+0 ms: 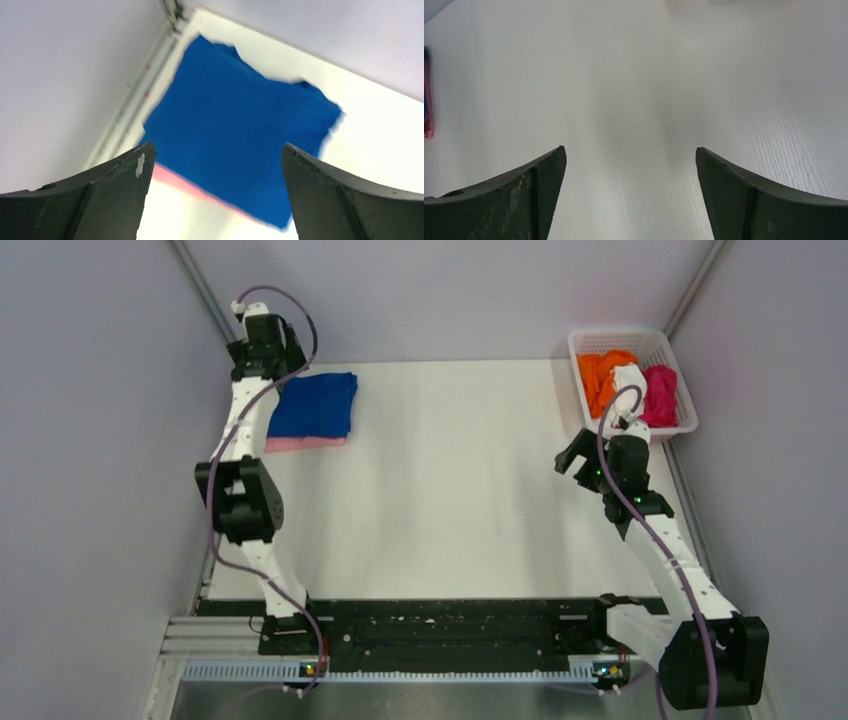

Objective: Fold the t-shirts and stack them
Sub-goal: Reset both arms

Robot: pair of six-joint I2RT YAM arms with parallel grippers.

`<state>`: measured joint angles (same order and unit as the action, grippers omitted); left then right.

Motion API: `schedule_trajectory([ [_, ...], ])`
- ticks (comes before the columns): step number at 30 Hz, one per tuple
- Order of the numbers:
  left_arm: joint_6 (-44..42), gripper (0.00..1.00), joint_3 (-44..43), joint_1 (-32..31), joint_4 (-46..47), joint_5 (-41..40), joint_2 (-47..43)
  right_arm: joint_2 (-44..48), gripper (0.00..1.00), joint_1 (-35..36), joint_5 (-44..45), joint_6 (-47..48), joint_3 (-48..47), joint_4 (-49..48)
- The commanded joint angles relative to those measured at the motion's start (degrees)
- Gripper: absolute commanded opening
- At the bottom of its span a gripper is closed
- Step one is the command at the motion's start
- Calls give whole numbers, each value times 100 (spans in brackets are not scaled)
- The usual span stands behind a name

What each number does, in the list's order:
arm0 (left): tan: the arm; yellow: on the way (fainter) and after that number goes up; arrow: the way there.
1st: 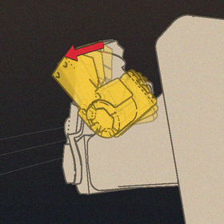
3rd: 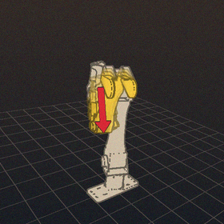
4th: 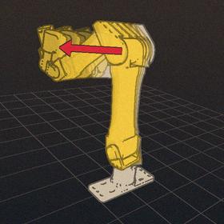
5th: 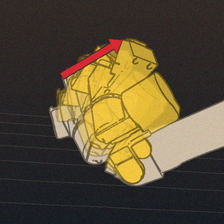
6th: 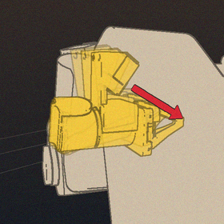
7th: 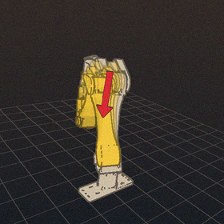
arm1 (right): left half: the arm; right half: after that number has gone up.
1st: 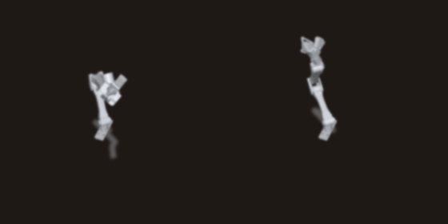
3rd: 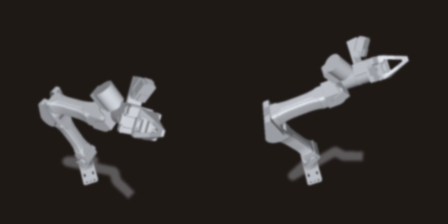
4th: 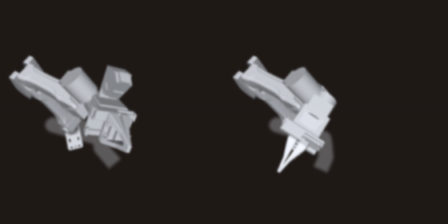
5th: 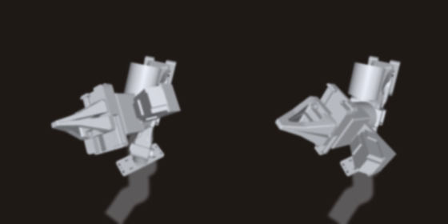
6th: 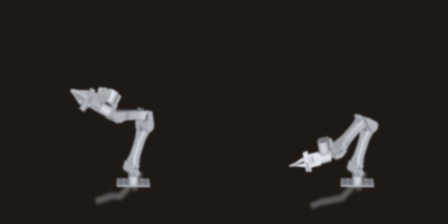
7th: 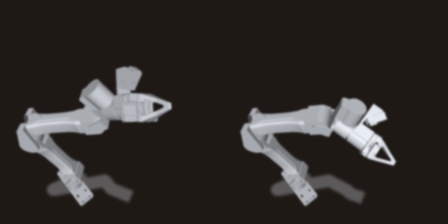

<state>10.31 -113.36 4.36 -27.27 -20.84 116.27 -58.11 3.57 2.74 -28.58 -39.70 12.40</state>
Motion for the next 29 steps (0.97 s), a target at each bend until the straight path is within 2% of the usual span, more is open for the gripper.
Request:
schedule_trajectory([
  [1,1195,98,2208,-60,1073,1435,-2115,360,99,-19,-241,-60,280,-105],
  [4,1584,99,4246,-202,2108,1928,-3684,718,99,-12,-539,99,584,-263],
  [6,1772,99,5247,-387,2315,1910,-4466,910,99,-9,-468,231,781,-372],
  [10,1917,99,6607,-1185,2068,1330,-5741,1177,99,-7,-494,225,1254,-891],
  [12,2032,99,7287,-1628,2231,1001,-6271,1320,99,-4,-570,169,1556,-1171],
  [15,2252,99,8054,-1805,2605,654,-6832,1520,99,-4,-771,136,1982,-1702],
  [19,2391,99,8510,-1816,3043,581,-7224,1735,99,-6,-778,-6,2533,-2287],
  [29,2263,99,8332,-1816,2749,402,-7274,1860,99,-1,-580,-34,2690,-2327],
])
